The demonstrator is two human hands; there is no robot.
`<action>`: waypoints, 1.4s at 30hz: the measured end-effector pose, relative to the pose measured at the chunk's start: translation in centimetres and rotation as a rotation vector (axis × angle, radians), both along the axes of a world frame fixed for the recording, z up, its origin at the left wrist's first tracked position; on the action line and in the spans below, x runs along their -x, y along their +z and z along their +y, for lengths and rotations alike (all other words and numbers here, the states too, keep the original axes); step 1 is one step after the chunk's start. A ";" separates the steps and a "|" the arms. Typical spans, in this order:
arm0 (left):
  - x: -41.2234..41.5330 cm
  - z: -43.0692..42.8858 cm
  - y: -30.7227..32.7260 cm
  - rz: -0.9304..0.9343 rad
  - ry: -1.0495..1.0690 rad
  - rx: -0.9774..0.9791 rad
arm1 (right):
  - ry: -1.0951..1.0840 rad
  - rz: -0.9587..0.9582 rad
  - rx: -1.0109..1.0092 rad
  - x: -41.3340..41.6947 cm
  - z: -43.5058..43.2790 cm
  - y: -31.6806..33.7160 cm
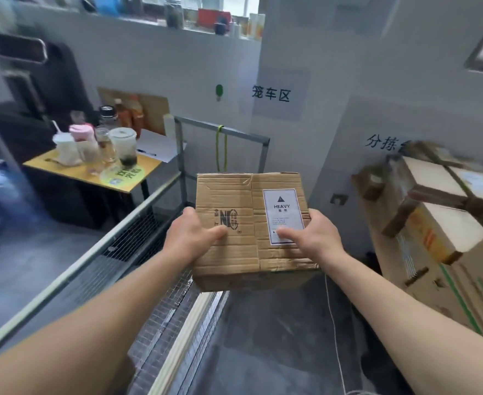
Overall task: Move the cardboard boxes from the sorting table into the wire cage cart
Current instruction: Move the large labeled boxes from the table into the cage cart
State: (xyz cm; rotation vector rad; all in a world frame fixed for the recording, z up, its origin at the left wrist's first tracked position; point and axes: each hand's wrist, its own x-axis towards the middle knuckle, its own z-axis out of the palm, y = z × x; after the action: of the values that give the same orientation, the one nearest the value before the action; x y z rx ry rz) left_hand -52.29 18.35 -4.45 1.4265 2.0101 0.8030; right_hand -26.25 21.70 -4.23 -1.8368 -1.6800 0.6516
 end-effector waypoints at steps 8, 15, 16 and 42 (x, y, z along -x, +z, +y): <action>4.9 3.9 -1.6 -0.032 0.197 -0.003 | 0.205 0.026 0.021 6.2 9.1 -1.4; 7.1 6.2 -2.7 -0.006 0.471 -0.007 | 0.451 0.034 0.044 11.8 17.1 -2.6; 7.3 6.4 -2.8 0.010 0.506 0.018 | 0.481 0.026 0.050 12.5 17.9 -2.7; 22.9 -1.7 -13.0 -0.137 0.959 0.205 | 0.954 -0.117 0.252 37.9 17.9 -12.5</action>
State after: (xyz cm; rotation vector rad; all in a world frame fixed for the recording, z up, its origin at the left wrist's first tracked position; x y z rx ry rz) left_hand -75.21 16.64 -17.40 0.2133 2.5453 0.9736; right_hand -64.11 39.65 -16.70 -1.1287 -2.6436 1.1785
